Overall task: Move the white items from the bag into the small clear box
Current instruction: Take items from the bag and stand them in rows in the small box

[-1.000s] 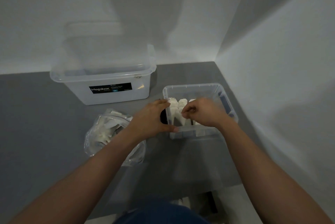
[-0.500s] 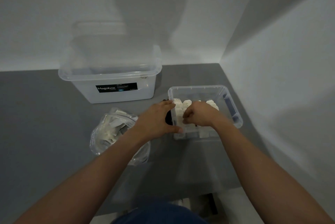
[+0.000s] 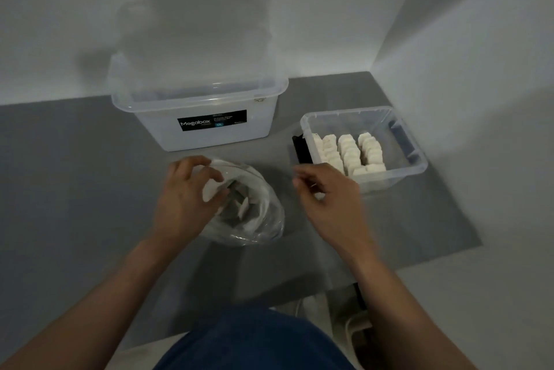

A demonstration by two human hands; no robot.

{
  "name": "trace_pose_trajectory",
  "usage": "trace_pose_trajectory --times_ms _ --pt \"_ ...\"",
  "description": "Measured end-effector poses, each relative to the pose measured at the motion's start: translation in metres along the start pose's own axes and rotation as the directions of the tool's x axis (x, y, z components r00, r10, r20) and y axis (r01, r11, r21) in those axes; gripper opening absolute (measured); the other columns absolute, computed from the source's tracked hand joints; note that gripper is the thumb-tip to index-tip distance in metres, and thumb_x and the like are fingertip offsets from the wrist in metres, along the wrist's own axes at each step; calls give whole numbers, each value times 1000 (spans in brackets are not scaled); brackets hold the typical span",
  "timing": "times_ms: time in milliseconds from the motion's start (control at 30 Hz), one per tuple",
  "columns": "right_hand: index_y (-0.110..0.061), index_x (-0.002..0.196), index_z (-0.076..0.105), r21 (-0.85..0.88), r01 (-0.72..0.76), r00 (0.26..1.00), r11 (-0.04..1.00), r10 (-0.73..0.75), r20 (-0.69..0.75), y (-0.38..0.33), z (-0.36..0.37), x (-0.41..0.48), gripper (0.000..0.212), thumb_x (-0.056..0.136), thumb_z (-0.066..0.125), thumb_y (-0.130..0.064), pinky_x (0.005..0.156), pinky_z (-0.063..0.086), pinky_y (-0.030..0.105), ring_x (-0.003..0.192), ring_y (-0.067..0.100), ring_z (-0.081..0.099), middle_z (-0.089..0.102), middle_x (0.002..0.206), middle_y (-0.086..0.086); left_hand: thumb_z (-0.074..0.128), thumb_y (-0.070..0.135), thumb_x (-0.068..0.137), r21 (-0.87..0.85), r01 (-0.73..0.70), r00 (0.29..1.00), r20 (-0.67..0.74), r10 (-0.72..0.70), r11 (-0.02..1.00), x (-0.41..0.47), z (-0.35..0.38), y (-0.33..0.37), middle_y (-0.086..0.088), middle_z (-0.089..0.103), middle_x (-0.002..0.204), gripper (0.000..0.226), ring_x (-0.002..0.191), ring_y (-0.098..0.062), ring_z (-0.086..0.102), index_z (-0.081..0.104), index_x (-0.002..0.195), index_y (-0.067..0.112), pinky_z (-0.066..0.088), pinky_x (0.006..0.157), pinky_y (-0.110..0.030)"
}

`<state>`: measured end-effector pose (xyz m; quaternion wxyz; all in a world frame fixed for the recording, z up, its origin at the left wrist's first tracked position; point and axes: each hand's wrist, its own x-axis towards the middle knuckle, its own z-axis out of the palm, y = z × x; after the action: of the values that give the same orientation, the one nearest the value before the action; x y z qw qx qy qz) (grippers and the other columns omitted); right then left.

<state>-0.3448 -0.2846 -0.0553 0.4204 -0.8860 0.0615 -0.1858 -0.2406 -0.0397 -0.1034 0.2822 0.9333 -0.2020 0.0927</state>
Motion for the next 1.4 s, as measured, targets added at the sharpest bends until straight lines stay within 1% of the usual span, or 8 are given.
trace_pose_trajectory --times_ms 233,367,633,767,900,1133,1267,1400 --pt "-20 111 75 -294 156 916 943 -26 401 -10 106 -15 24 92 61 -15 86 56 41 98 26 68 72 110 2 86 41 71 174 -75 974 222 35 982 -16 3 -44 -17 50 141 41 129 -45 42 75 105 21 48 100 -51" --pt "-22 125 68 -463 62 941 884 103 323 -3 115 -8 46 84 61 0 81 57 42 106 29 63 59 124 0 70 29 81 129 12 885 460 -70 992 -10 5 -51 -11 43 143 74 116 -42 56 40 150 31 54 90 -51" --pt "-29 134 63 -585 137 888 799 163 431 1 115 14 47 92 61 -8 81 49 34 118 24 62 55 141 -7 77 21 82 -105 50 864 503 9 993 4 -3 -51 -14 39 150 95 116 -42 60 22 160 21 48 92 -40" --pt "-36 146 50 -514 203 847 833 114 520 -3 112 15 62 91 60 -7 83 55 42 127 22 56 49 147 -9 88 28 73 -205 114 850 526 12 972 -7 -4 -50 -9 33 158 111 132 -32 49 19 160 22 36 93 -23" --pt "-30 118 73 -526 286 826 801 72 559 -4 109 15 28 98 59 -17 80 53 35 115 19 64 63 129 -11 88 25 72 -225 171 864 503 -36 959 -17 3 -51 -8 36 154 107 133 -28 48 26 159 24 33 93 -18" --pt "-28 110 74 -194 -156 934 969 208 290 -16 93 11 18 92 74 -29 87 58 37 91 9 71 76 98 -6 87 46 72 -222 12 955 293 55 975 -27 -12 -46 -5 26 157 85 142 -29 27 49 146 28 34 111 -38" --pt "-24 104 72 143 -298 935 944 258 244 -41 86 6 19 87 81 -26 87 60 44 80 17 75 78 85 -1 84 39 78 -429 67 973 228 36 901 -21 -30 -30 5 39 148 77 128 -9 49 50 146 23 47 105 -26" --pt "-11 102 71 271 -245 958 931 188 218 -64 74 8 16 88 79 -15 82 62 43 77 29 75 77 80 5 81 23 85 -631 354 899 432 -66 690 -15 -43 -5 5 64 128 59 103 -4 69 56 139 25 58 89 -24"
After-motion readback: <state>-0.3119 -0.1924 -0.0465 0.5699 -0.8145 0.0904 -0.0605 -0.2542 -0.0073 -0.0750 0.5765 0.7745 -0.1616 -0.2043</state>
